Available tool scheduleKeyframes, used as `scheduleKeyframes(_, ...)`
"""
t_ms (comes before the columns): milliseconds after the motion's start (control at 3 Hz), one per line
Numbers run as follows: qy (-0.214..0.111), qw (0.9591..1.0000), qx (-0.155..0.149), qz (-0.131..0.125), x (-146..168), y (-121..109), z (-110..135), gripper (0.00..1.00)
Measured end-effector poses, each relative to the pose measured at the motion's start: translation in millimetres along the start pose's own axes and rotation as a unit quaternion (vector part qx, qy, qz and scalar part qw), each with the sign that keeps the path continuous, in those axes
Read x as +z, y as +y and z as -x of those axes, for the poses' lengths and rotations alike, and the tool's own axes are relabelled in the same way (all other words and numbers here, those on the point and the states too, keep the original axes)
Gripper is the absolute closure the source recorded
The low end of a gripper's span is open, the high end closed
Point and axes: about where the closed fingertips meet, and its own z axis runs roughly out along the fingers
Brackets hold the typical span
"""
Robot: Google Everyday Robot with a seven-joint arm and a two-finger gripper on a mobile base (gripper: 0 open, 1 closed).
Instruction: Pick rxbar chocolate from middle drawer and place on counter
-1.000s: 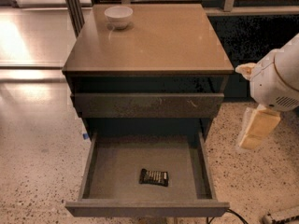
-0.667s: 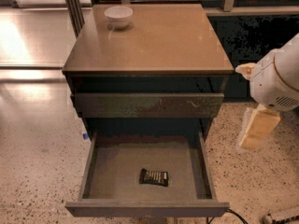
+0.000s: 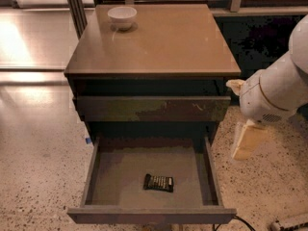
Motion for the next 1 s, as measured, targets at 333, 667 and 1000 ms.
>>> scheduleKeyframes(333, -0.01, 0.9995, -0.031, -0.001, 34.0, -9.9, 11.9, 0.0)
scheduleKeyframes(667, 0.0, 0.9986, -0.05, 0.018, 99.7, -3.1, 30.1, 0.0)
scheduleKeyframes(1000, 0.0, 0.9986, -0.05, 0.019, 99.9, -3.0, 30.1, 0.0)
